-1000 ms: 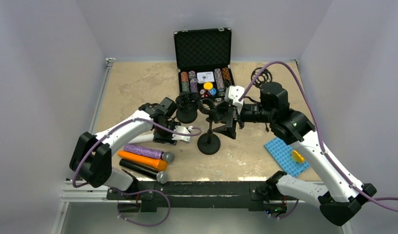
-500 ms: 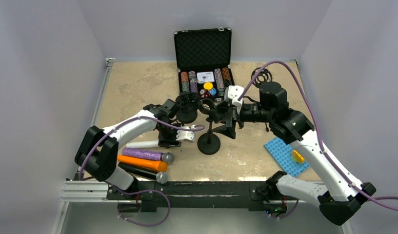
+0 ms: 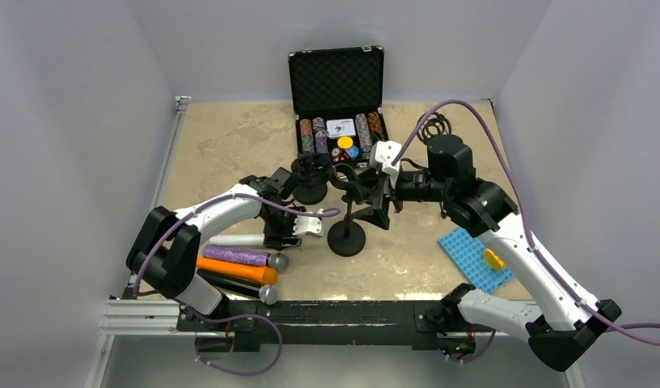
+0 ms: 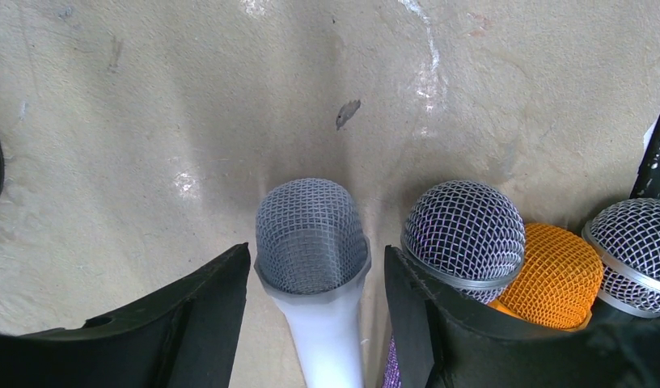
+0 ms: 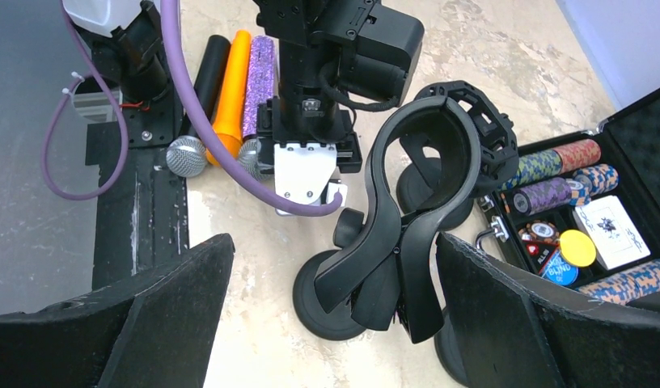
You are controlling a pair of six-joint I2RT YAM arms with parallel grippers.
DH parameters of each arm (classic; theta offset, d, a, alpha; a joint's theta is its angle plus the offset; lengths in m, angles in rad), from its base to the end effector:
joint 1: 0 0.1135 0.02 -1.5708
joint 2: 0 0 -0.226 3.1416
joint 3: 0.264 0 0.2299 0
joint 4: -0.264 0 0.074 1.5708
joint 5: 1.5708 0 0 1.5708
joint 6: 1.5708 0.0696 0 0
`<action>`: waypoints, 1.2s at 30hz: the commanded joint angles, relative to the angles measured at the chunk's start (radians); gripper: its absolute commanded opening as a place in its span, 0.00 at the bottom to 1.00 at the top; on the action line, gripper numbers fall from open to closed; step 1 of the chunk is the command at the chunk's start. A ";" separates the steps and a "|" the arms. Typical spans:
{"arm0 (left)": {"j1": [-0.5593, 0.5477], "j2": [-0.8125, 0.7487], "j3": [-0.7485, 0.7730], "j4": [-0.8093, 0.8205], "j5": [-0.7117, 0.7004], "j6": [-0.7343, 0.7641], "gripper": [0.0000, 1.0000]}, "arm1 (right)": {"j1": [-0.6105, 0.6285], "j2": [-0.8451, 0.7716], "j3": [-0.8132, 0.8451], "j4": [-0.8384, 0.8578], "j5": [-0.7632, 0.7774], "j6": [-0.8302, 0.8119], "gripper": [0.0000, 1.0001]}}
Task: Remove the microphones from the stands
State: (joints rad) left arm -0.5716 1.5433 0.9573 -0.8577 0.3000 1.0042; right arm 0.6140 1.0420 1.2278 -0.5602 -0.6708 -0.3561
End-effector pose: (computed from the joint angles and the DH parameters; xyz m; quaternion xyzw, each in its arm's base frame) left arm 0.1989 -0.1524 0.1273 0.7062 0.6893 -0.1322 0.0933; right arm 0.1652 0.1694 0.3616 -0.5278 0.6039 0.3381 0.4924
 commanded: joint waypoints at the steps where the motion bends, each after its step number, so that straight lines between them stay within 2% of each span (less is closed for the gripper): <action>1: 0.002 -0.036 0.011 0.000 0.042 -0.020 0.65 | -0.005 -0.002 0.024 0.037 0.010 0.015 0.98; 7: 0.000 -0.172 0.025 -0.064 0.099 -0.042 0.66 | -0.005 0.005 0.024 0.047 0.028 0.021 0.98; 15: -0.010 -0.401 -0.038 -0.139 0.191 -0.053 0.67 | -0.005 0.061 0.065 0.058 0.067 0.045 0.96; 19: -0.011 -0.547 -0.044 -0.140 0.273 -0.071 0.67 | -0.004 0.095 0.084 0.058 0.089 0.052 0.95; 23: -0.016 -0.638 -0.037 -0.069 0.333 -0.135 0.66 | -0.004 0.109 0.093 0.056 0.092 0.059 0.92; 28: -0.022 -0.653 0.001 0.034 0.389 -0.229 0.63 | -0.004 0.119 0.105 0.032 0.066 0.051 0.72; 33: -0.028 -0.607 0.040 0.106 0.446 -0.275 0.61 | -0.005 0.088 0.070 0.018 0.052 0.041 0.35; 36: -0.038 -0.575 0.044 0.170 0.463 -0.312 0.61 | -0.010 0.060 0.039 0.004 0.051 0.032 0.28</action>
State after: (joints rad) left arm -0.5941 0.9379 0.9581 -0.8158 0.6773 0.7624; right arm 0.6121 1.1526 1.2842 -0.5560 -0.5980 -0.3161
